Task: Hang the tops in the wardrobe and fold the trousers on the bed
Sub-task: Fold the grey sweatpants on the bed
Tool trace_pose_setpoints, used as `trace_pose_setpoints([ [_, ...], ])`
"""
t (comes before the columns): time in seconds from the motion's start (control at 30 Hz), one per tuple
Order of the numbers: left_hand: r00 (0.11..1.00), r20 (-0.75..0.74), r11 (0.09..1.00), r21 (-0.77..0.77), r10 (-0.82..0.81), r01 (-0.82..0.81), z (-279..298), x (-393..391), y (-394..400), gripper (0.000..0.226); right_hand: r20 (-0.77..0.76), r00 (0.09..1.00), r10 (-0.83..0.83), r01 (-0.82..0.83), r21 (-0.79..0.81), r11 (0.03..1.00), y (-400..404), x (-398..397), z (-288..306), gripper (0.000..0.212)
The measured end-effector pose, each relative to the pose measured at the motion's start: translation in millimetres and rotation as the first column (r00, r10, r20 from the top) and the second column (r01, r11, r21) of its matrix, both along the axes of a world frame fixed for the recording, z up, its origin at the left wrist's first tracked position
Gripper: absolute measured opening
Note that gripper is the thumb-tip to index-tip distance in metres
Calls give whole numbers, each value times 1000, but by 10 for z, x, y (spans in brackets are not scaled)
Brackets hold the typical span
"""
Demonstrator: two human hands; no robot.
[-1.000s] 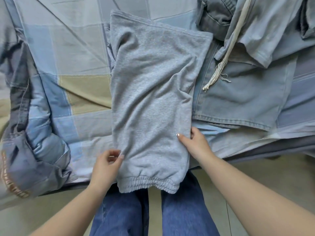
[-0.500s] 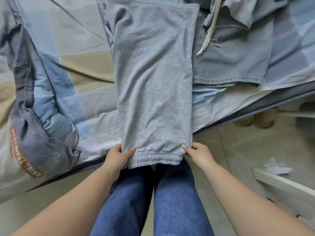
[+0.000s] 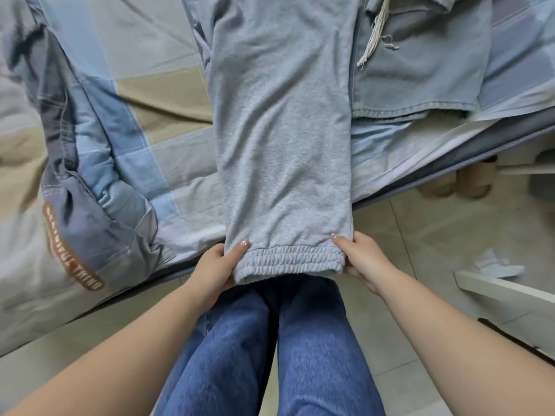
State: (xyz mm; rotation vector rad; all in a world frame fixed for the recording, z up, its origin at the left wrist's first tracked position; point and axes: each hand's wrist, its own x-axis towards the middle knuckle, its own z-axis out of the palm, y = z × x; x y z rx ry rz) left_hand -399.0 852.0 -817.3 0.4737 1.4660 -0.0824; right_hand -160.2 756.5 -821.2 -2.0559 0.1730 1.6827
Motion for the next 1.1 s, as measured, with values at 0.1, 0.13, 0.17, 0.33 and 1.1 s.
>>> trace_pose_setpoints([
  [0.1, 999, -50, 998, 56, -14, 17, 243, -2, 77, 35, 36, 998, -55, 56, -35, 998, 89, 10, 206, 25],
  [0.13, 997, -73, 995, 103, -9, 16, 301, 4, 107, 37, 46, 996, -71, 72, -26, 997, 125, 14, 254, 26],
  [0.17, 995, -95, 985, 169, -17, 33, 386, 33, 181, 41, 60, 993, -106, 106, 4, 994, 197, 43, 320, 26],
  [0.33, 999, 9, 941, 334, -50, 44, 807, 340, 815, 27, 133, 981, -143, 126, 130, 984, 769, 365, 631, 23],
  [1.1, 926, 102, 856, 353, 365, -376, -6, 1927, 3431, 10, -159, 945, -284, 323, 353, 878, 3507, 1641, -75, 30],
])
